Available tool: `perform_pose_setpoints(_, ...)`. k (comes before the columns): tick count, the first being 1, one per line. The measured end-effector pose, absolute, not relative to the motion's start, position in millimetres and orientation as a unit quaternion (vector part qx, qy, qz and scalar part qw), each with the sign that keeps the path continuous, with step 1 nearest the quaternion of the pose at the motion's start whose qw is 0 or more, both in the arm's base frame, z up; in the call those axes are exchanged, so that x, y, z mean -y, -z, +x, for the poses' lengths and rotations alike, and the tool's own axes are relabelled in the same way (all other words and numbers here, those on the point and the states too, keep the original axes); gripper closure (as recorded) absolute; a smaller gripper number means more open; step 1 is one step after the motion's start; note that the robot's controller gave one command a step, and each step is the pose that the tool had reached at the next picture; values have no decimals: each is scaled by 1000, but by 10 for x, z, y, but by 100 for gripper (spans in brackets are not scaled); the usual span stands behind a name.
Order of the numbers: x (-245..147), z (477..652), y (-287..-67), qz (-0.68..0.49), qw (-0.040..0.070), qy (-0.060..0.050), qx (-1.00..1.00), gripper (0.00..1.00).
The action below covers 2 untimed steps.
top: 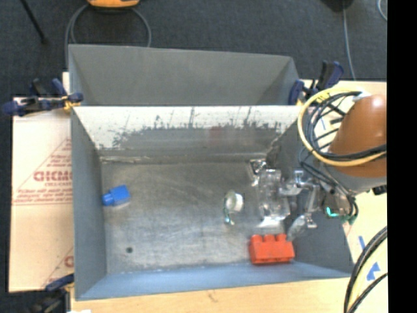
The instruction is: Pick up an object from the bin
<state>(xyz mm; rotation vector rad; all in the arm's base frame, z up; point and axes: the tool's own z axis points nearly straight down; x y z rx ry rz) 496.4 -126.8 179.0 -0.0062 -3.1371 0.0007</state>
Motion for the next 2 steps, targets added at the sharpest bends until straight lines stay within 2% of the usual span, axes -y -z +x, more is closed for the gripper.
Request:
perform_pose_setpoints(1, 1201, 4893, -1176, 109, -15, -4, 994, 0)
perform_pose_setpoints(2, 969, 4756, -1251, 255, -3, -1, 967, 0)
